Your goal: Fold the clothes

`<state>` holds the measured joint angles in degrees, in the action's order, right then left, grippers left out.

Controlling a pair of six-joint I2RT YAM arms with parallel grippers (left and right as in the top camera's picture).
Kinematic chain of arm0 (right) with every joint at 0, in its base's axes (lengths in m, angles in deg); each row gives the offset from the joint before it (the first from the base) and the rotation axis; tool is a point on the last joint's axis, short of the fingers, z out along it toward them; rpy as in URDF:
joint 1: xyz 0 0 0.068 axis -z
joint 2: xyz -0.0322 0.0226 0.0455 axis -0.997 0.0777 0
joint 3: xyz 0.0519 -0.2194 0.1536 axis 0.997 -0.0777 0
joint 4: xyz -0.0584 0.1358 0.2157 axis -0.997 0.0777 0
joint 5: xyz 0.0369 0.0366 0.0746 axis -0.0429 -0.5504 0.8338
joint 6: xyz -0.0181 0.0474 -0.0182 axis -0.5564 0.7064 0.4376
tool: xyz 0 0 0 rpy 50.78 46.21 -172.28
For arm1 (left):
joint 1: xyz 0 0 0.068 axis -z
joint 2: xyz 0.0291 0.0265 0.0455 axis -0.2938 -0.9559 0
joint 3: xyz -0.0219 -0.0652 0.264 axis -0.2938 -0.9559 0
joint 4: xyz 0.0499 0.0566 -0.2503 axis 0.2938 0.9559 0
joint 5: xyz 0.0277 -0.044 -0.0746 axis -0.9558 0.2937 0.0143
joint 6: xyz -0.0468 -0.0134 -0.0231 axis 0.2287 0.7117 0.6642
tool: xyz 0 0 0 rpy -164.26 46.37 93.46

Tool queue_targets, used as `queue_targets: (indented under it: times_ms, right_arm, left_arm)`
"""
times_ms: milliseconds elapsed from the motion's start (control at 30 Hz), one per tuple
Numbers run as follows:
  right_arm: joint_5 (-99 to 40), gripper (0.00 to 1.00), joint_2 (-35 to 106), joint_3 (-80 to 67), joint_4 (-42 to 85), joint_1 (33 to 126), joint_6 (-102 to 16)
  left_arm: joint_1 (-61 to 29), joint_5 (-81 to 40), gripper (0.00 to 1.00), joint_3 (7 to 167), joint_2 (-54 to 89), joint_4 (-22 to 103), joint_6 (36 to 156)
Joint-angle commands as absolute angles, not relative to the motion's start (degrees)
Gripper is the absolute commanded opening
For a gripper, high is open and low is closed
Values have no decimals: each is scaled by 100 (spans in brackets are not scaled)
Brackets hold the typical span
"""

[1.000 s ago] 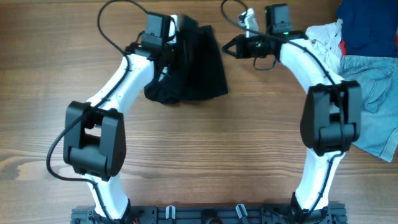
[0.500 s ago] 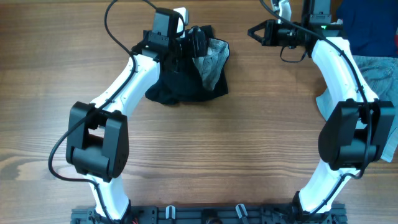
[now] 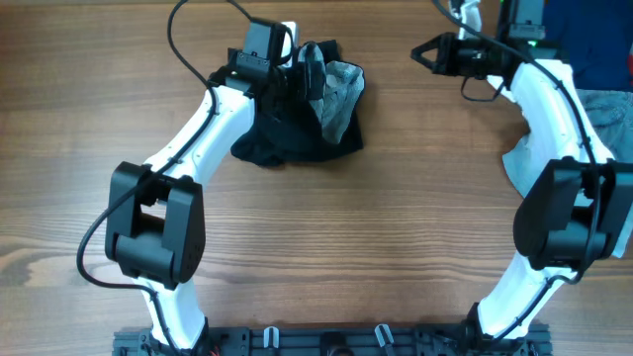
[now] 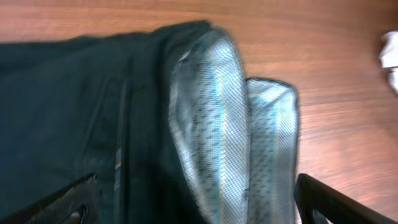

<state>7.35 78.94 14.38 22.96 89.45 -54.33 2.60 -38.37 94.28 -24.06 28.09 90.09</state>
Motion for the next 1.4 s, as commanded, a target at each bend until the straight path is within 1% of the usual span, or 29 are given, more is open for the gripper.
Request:
queue_targets:
  times_ms: [0, 133, 267, 333, 433, 533, 667, 1000, 1067, 1133, 1233, 1300, 1367]
  right_arm:
    - [704, 4, 7857, 1423, 2362, 9067, -5558]
    - [700, 4, 7857, 1423, 2419, 9148, -5614]
    - [612, 4, 7857, 1423, 2432, 9167, -5595]
    - [544, 4, 7857, 1423, 2497, 9167, -5582]
    - [529, 4, 7857, 1423, 2640, 9167, -5606]
    - [477, 4, 7857, 1423, 2744, 9167, -5697]
    - [418, 4, 7857, 1423, 2843, 9167, -5741]
    - [422, 4, 7857, 1423, 2882, 9170, -5846]
    - [422, 4, 7857, 1423, 2889, 9167, -5859]
    - [420, 4, 7857, 1423, 2889, 9167, -5861]
    - [415, 4, 7857, 1423, 2887, 9167, -5866]
    - [311, 4, 7857, 1423, 2884, 9167, -5872]
    - [173, 4, 7857, 1423, 2882, 9167, -5868]
  left_arm:
    - [391, -3678, 100, 9548, -2681, 2735, 8859]
    - [376, -3503, 100, 9548, -2946, 2507, 8904]
    - [465, -2624, 99, 9548, -3105, 1861, 8907]
    - [588, -2332, 96, 9548, -3164, 1555, 8944]
    - [878, -2530, 96, 9548, -3276, 1375, 8942]
    - [1125, -3099, 100, 9548, -3459, 1380, 8911]
    - [1302, -3695, 100, 9548, -3732, 1377, 8896]
    - [1302, -3741, 100, 9548, -3857, 1249, 8869]
    - [1302, -3741, 100, 9548, -3866, 1277, 8668]
    - [1302, -3794, 100, 9548, -3866, 1421, 8172]
    - [1302, -4325, 100, 9550, -3772, 1758, 7322]
    - [1313, -4377, 100, 9550, -3571, 1867, 6920]
    - [1364, -4382, 100, 9550, -3206, 1876, 6767]
